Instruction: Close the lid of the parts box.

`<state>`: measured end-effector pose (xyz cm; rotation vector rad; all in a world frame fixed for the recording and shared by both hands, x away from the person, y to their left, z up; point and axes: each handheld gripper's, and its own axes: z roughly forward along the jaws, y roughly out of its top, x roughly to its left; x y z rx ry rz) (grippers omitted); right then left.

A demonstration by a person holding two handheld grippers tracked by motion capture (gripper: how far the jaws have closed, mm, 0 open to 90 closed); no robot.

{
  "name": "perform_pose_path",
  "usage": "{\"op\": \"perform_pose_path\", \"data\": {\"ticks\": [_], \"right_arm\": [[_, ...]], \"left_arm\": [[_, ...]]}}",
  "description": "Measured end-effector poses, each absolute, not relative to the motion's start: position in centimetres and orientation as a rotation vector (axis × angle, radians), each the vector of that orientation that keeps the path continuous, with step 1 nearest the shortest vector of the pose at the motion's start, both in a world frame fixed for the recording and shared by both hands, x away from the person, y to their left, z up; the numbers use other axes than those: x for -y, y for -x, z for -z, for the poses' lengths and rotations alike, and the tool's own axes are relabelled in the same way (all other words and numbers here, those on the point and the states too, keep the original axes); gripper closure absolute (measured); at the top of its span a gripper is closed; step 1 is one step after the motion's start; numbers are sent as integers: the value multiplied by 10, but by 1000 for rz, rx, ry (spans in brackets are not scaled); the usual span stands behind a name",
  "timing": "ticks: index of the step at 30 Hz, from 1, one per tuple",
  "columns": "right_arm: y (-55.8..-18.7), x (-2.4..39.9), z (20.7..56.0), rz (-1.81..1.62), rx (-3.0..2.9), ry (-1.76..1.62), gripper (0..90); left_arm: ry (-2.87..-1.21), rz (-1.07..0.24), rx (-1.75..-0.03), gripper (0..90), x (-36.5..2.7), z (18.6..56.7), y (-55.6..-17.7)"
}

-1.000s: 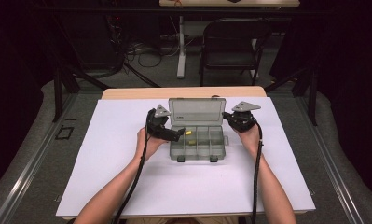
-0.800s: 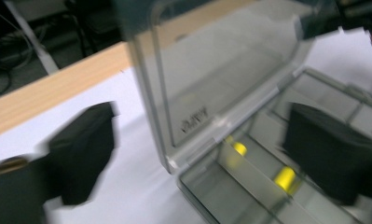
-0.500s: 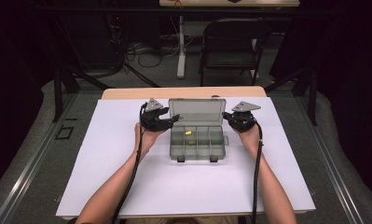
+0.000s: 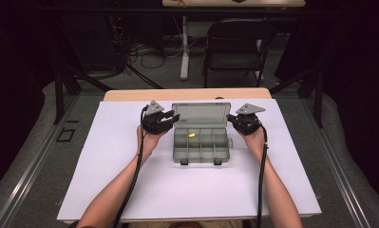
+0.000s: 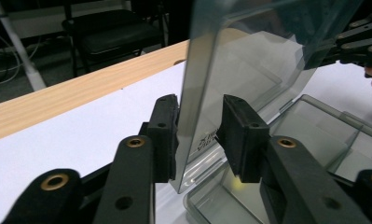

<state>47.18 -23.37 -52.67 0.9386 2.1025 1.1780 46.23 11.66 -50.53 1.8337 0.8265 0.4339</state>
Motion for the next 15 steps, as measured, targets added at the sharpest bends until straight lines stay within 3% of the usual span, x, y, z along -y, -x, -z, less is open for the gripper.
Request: {"op": "perform_pose_path", "data": {"ticks": [9,15], "right_arm": [[-464,241,516,-1151,-2114,-949,843],[-451,246,500,-1131,-2160,-960,698]], "left_arm": [[-1843,-465,-811,711,-119,505,-460],[-1858,-474,-795,732,-120,504,-458]]}}
